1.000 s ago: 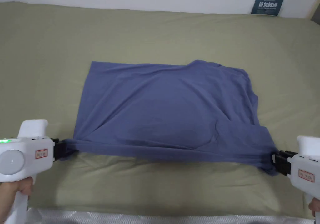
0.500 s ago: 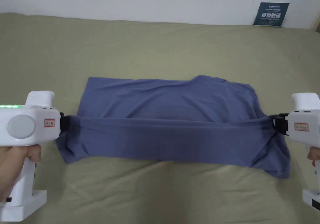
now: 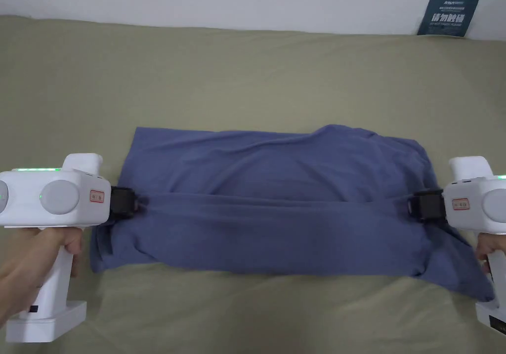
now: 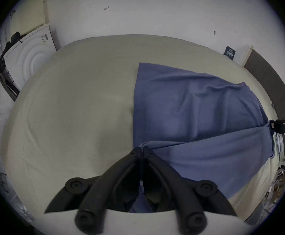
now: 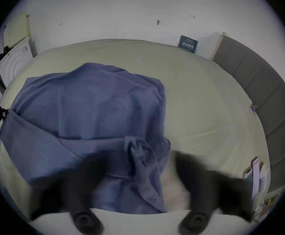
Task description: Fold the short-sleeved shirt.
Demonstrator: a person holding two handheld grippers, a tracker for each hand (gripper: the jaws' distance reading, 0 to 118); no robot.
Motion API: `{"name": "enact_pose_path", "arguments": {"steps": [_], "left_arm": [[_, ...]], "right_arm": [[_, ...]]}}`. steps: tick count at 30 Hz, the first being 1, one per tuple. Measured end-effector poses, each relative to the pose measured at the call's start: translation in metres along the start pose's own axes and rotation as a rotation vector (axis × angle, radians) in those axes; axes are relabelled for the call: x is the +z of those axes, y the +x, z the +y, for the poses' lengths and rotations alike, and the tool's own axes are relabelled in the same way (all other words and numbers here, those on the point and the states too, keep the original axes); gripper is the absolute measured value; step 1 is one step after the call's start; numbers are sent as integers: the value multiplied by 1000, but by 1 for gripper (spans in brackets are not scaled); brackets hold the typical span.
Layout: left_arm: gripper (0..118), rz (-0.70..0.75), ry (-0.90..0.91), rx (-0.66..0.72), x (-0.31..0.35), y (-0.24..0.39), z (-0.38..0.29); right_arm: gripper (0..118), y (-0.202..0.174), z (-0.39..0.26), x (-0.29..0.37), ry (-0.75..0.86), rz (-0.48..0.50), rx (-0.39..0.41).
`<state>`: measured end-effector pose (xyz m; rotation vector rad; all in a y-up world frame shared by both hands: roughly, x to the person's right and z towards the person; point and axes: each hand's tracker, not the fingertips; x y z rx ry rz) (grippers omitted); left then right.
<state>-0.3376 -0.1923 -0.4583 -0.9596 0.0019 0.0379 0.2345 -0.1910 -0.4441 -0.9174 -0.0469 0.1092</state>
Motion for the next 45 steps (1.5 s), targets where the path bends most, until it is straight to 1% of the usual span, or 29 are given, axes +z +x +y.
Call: {"name": "enact_pose_path", "arguments": {"steps": [2, 5, 6, 7, 8, 9, 10, 12, 13, 16, 17, 18, 19, 20, 24, 25, 26, 27, 28, 29, 30, 31, 33, 35, 36, 37, 38, 39, 45], "left_arm": [[111, 39, 60, -2, 17, -3, -5], [103, 40, 67, 6, 56, -9, -20], [88, 41, 73, 18, 68, -10, -26], [67, 36, 74, 32, 66, -16, -28], [32, 25, 79, 57, 76, -18, -36], [0, 27, 84, 63, 84, -18, -44], [0, 38, 83, 72, 86, -16, -51], [0, -3, 46, 96, 90, -14, -61], [0, -65, 10, 105, 92, -12, -65], [4, -60, 7, 102, 87, -4, -70], [26, -62, 2, 99, 86, -1, -69], [89, -56, -6, 110, 83, 1, -68], [118, -52, -17, 113, 67, 0, -70], [115, -76, 48, 106, 72, 2, -66], [106, -22, -35, 78, 26, 11, -74], [95, -17, -43, 47, 20, 15, -74], [77, -7, -31, 27, 17, 19, -74], [39, -6, -27, 8, 31, 24, -72], [21, -16, -15, 11, 30, 28, -72], [16, -33, 1, 19, 30, 31, -69], [14, -28, -11, 10, 28, 35, -66], [13, -19, -12, -11, 30, 31, -66], [13, -15, -19, -27, 30, 31, -65], [13, -23, -21, -18, 31, 27, -66], [13, -28, -20, -8, 32, 25, -65], [13, -35, -28, 3, 32, 24, -65], [13, -34, -27, 1, 31, 24, -65], [13, -34, -26, 0, 33, 26, -66], [13, -7, -6, -33, 44, 25, -60]], "right_arm": [[103, 9, -18, 12, 64, 20, -49], [104, 26, -43, 29, 106, 30, -135], [98, 24, -31, 55, 122, 25, -159], [84, 26, -37, 64, 117, 20, -161], [58, 29, -45, 74, 131, 26, -179], [11, 30, -54, 84, 140, 34, -191], [0, 33, -68, 84, 139, 46, -205], [0, 30, -89, 95, 153, 28, -225], [0, 30, -96, 98, 136, 58, -219], [0, 23, -110, 102, 108, 77, -215], [0, 21, -115, 102, 105, 75, -213], [0, 23, -115, 98, 86, 82, -221], [0, 24, -116, 96, 75, 90, -230], [0, 24, -117, 94, 74, 95, -238], [0, 19, -117, 89, 66, 103, -228], [0, 18, -115, 86, 63, 104, -222], [0, 17, -115, 87, 67, 104, -215], [1, 17, -113, 85, 68, 110, -207], [12, 18, -110, 83, 69, 110, -202], [47, 19, -109, 82, 83, 114, -197], [105, 19, -109, 80, 106, 118, -191], [117, 19, -105, 73, 78, 120, -189], [110, 19, -100, 71, 52, 157, -163], [110, 17, -99, 61, 24, 129, -178], [102, 16, -98, 56, 11, 134, -169], [80, 15, -97, 49, -10, 129, -154], [38, 16, -96, 41, -16, 123, -147], [6, 16, -96, 40, -17, 126, -143], [4, 16, -95, 63, 30, 131, -122]]}}
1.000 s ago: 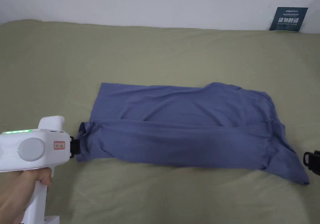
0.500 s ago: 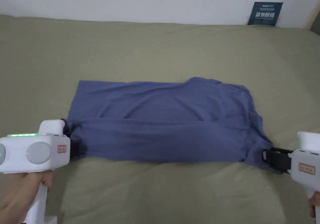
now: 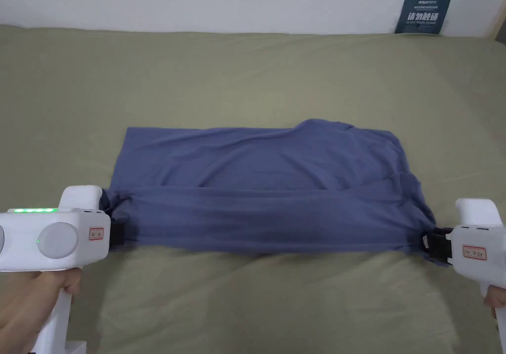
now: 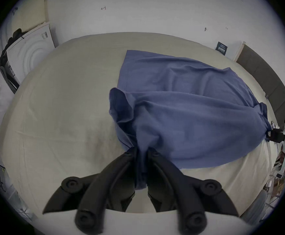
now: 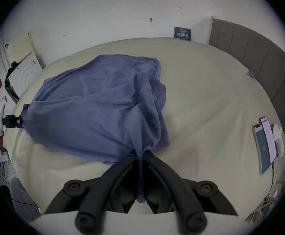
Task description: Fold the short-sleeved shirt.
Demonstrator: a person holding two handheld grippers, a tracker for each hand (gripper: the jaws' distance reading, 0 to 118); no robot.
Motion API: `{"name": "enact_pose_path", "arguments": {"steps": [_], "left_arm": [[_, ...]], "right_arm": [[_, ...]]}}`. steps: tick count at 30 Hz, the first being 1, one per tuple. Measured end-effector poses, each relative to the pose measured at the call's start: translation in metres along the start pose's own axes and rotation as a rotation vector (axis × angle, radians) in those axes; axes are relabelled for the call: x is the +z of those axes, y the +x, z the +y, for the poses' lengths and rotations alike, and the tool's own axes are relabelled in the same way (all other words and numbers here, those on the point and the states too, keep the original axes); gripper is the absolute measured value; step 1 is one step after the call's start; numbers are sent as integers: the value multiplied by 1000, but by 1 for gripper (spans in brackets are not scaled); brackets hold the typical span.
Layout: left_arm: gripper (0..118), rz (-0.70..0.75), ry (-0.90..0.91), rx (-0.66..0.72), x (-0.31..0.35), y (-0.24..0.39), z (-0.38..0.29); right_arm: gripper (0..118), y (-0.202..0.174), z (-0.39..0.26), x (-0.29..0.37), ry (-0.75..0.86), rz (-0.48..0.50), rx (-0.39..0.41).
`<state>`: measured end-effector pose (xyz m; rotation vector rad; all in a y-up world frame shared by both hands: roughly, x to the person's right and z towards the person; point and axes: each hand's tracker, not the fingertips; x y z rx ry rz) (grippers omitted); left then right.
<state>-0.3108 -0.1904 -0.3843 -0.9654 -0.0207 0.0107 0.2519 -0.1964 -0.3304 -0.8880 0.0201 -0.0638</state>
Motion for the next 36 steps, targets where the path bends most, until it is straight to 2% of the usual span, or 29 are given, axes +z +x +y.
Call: {"name": "enact_pose_path", "arguments": {"steps": [8, 18, 30, 31, 32, 33, 34, 35, 36], "left_arm": [[12, 10, 40, -23, 40, -8, -12], [12, -22, 13, 1, 104, -28, -103], [12, -53, 7, 53, 94, -40, -123], [12, -58, 6, 56, 93, -40, -124], [12, -64, 4, 60, 91, -42, -124], [37, -73, -10, 54, 90, -43, -124], [76, -60, -22, 50, 90, -41, -124], [114, -43, -30, 44, 89, -42, -124], [117, -43, -2, 41, 94, -43, -123]], "right_arm": [[4, -4, -19, 55, 39, 15, 27], [4, -3, -102, 109, 10, 53, 38], [5, -12, -122, 95, 0, 30, 32], [8, -12, -122, 94, -3, 29, 34], [24, -12, -122, 94, -8, 22, 32], [66, -13, -122, 95, -19, -5, 33], [98, -11, -120, 94, -29, 4, 30], [116, -10, -119, 96, -25, 11, 25], [114, -10, -117, 101, 13, 25, 23]]}}
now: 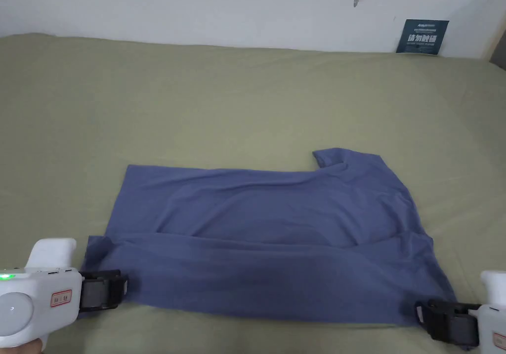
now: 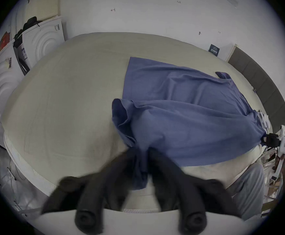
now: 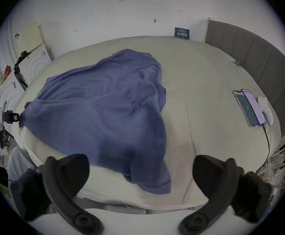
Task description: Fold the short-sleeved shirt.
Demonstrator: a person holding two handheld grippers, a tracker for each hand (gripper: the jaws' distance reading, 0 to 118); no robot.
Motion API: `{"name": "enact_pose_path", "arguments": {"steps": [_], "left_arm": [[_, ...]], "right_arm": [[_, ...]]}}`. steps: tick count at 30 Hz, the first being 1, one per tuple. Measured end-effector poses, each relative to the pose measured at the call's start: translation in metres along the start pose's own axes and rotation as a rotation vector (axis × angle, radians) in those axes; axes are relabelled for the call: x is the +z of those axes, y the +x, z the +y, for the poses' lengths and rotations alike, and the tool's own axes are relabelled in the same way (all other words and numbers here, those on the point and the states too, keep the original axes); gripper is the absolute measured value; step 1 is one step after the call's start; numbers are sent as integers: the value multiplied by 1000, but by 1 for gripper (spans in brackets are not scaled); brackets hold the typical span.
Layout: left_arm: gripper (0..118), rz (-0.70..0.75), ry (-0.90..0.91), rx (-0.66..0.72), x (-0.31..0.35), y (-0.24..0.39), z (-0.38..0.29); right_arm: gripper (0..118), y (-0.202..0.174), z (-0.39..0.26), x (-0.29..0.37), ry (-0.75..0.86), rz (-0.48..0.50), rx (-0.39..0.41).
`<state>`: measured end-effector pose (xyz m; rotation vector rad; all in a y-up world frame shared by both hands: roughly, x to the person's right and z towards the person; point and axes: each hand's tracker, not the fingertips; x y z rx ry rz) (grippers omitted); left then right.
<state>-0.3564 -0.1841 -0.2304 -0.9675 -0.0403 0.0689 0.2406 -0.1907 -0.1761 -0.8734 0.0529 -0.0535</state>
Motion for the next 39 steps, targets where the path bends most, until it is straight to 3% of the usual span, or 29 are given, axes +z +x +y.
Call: {"name": "enact_pose_path", "arguments": {"steps": [4, 5, 6, 7, 8, 12, 17, 21, 22, 23, 24, 25, 29, 31, 32, 33, 34, 35, 38, 39], "left_arm": [[105, 23, 69, 10, 3, 0, 35], [97, 22, 82, 26, 1, 0, 49], [68, 20, 101, 37, 0, 0, 63], [29, 21, 123, 42, -3, 1, 76], [0, 27, 131, 40, -9, 2, 89], [0, 24, 114, 44, -46, 4, 142], [0, 63, 64, 30, -100, 4, 188], [8, 54, 14, 43, -139, 0, 212], [24, 63, 4, 38, -149, 1, 215], [63, 89, -28, 25, -157, 1, 218], [114, 114, -45, 17, -167, 0, 219], [118, 122, 22, -13, -172, 0, 222], [104, 142, -68, -9, -185, 6, 213], [87, 130, -47, -12, -185, 4, 213], [68, 126, -29, -21, -180, 5, 212], [25, 110, -8, -30, -176, 7, 211], [0, 116, -3, -39, -176, 11, 213], [0, 103, 1, -50, -174, 12, 211], [1, 104, -26, -74, -180, 12, 211], [1, 101, -27, -67, -180, 10, 211]], "right_arm": [[109, -7, 48, -9, 61, -13, 20], [102, -5, 55, -5, 76, -10, 9], [77, -6, 69, -10, 97, -7, -6], [40, -7, 82, -15, 128, -8, -25], [0, -7, 95, -24, 130, -9, -30], [0, -7, 133, -58, 106, 9, -68], [0, -6, 169, -105, 66, -40, -24], [0, -2, 187, -137, 20, -42, -11], [0, -2, 190, -143, 11, -49, 1], [0, -1, 191, -149, 1, -51, 10], [0, 0, 193, -154, -12, -53, 17], [0, 1, 197, -160, -20, -54, 22], [0, 8, 201, -175, -39, -73, 19], [0, 13, 203, -179, -46, -75, 3], [0, 14, 204, -179, -45, -77, 2], [0, 16, 207, -180, -45, -81, 2], [1, 18, 209, -181, -45, -86, -1], [10, 21, 211, -181, -43, -90, -9], [114, 29, 219, -186, -67, -85, -62], [113, 31, 220, -190, -88, -91, -68]]}}
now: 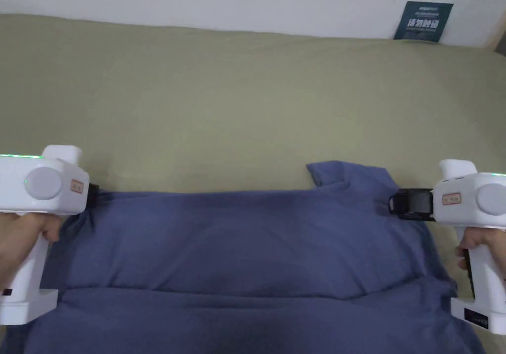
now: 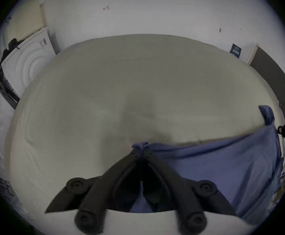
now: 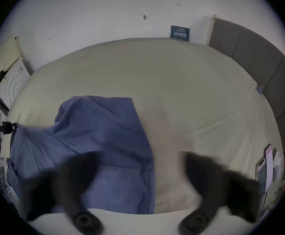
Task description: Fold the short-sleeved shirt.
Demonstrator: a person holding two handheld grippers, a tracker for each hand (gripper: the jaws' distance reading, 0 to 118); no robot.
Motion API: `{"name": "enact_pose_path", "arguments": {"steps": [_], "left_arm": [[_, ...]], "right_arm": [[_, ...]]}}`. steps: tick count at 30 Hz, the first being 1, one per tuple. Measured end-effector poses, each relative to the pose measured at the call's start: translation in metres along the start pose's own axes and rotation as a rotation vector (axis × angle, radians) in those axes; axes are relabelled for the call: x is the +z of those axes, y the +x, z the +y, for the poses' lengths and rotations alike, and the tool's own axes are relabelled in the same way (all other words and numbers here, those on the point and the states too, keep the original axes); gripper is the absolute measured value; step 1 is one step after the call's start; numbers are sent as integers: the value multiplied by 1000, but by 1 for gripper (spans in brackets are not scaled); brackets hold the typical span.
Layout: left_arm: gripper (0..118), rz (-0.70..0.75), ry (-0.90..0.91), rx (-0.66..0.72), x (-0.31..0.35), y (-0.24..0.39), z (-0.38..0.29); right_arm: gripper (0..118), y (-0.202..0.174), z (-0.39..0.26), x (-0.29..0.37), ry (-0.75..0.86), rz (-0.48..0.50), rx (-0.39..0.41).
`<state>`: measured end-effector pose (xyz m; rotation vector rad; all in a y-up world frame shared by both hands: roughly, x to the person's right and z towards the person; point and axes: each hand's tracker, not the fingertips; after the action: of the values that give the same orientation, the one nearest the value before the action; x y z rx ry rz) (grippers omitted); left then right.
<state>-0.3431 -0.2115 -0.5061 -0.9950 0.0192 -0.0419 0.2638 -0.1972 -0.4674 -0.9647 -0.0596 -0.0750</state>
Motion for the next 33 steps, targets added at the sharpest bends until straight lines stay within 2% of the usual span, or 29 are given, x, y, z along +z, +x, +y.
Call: {"name": "enact_pose_path", "arguments": {"steps": [1, 3, 4, 5, 6, 7, 8, 9, 10, 12, 15, 21, 25, 33], "left_arm": [[1, -6, -3, 9, 0, -2, 0], [1, -7, -6, 13, -1, -1, 2], [1, -6, -8, 9, -2, -1, 2], [1, 1, -8, -1, -1, -2, 1], [1, 4, -8, -1, -1, -1, 2], [1, 7, -10, -1, -2, 2, 4], [1, 9, -10, -2, -1, 0, 4], [1, 7, -16, 1, 0, -1, 2], [1, 6, -17, 3, 3, -3, 1], [1, 3, -10, 4, 12, -1, 1], [1, -13, 39, 32, 35, -7, -1], [1, -37, 116, 31, 95, -22, -18], [1, -52, 168, 35, 136, -31, -45], [1, -86, 211, 19, 196, -40, -129]], "right_arm": [[108, -1, -1, 2, 34, 64, -3], [108, 7, 15, -5, -27, -2, -7], [106, 8, 18, -10, -64, -4, -5], [99, 9, 20, -13, -79, 1, 13], [84, 1, 10, -26, -118, 2, 49], [81, -1, 8, -28, -146, -19, 82], [64, -2, 6, -25, -108, -29, 90], [18, 0, 7, -18, -81, -7, 72], [1, -2, 4, -14, -75, 23, 38], [3, -1, 4, -1, -5, 41, 29], [3, -5, 2, 23, 14, 25, 63], [3, 6, -11, 87, 124, 82, 29], [3, 4, -40, 133, 173, 100, 59], [3, 12, -124, 193, 227, 131, 54]]}}
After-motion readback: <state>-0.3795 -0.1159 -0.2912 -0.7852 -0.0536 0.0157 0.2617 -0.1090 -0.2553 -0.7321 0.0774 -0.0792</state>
